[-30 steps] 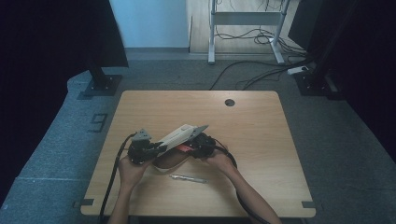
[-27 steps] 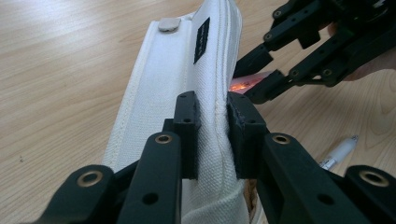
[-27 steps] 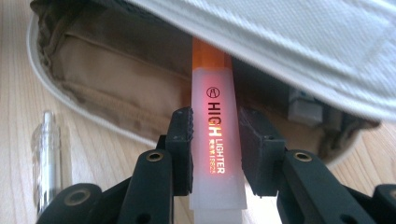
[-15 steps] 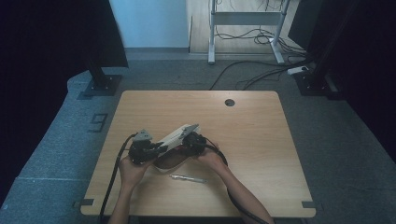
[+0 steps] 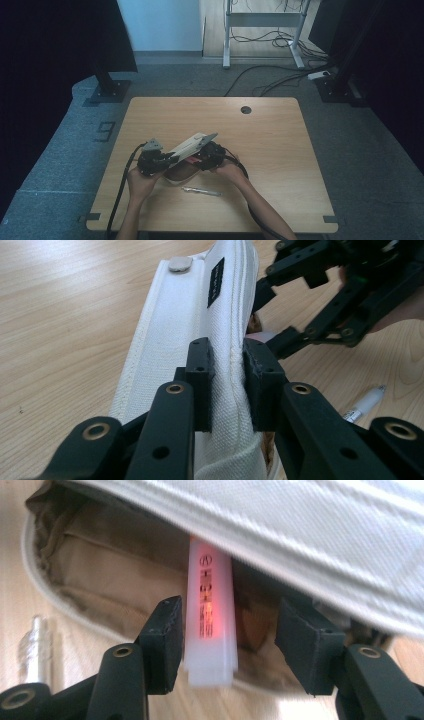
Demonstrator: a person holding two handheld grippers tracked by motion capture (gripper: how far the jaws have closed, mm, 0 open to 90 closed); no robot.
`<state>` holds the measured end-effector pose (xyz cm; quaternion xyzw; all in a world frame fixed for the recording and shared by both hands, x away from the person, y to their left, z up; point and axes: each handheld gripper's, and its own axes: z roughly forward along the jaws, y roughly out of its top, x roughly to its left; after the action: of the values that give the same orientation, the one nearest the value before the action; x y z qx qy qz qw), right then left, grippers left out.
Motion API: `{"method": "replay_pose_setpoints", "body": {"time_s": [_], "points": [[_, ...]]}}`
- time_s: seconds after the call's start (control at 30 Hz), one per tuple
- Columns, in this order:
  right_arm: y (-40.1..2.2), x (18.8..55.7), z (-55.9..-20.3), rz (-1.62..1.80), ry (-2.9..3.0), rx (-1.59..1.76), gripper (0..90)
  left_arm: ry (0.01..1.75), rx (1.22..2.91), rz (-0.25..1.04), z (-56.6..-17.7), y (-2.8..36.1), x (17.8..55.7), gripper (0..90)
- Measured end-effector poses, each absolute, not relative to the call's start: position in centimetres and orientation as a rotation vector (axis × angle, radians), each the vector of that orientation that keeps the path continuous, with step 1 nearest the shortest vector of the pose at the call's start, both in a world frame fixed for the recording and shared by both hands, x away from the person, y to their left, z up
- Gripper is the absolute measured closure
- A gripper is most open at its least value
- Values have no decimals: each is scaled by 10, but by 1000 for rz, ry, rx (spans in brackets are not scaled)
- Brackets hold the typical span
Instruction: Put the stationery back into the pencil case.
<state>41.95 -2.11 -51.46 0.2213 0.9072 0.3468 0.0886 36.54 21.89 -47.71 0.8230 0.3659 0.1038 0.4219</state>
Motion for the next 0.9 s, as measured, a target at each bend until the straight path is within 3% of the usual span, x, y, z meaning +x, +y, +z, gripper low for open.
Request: {"method": "replay_pose_setpoints", "body": {"time_s": [0.33,0.9], "points": [[-36,407,-520,982,2692,669,441,916,2062,260,-477,219,365,751],[-48,426,-518,957,2645,717,616,916,2063,254,-478,219,366,751]]}}
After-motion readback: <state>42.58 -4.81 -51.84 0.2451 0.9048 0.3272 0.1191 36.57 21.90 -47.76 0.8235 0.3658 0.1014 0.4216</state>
